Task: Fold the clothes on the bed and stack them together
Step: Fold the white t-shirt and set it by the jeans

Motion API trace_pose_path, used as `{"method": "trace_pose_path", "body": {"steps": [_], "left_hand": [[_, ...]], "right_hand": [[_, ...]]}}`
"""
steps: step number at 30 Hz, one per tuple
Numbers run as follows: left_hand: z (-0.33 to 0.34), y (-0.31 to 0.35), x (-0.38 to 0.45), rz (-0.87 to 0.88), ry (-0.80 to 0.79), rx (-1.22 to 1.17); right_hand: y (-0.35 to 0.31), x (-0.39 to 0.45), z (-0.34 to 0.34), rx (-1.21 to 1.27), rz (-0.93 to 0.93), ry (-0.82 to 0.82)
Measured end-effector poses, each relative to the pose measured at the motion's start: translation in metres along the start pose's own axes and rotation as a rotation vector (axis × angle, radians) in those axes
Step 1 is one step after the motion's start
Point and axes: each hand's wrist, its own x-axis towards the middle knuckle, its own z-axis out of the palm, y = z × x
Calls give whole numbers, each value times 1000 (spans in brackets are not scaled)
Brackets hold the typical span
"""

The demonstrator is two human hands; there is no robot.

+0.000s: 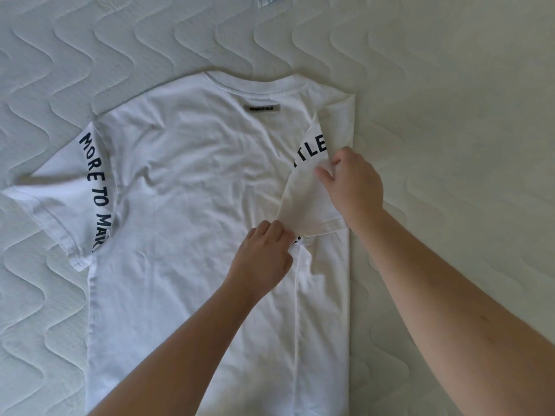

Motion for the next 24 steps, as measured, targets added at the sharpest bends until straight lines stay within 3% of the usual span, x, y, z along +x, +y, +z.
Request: {"method": "trace_pose_path", "body": {"steps": [3,5,7,9,12,24], "left_hand": [[-3,0,11,-61,63,12],[0,-1,22,-38,120,23],[10,-4,30,-31,122,15],[24,-6,29,-46,69,16],[44,-12,14,-41,-54,65],[58,-23,12,-55,-258,154]], "right_hand": [[-11,11,2,29,-124,156],[-18,18,6,-12,-300,279],[-23,23,15,-36,-472,229],[-18,24,28,-108,-541,60],[4,26,44,-244,-529,-67],[15,72,43,-290,-354,-92]]}}
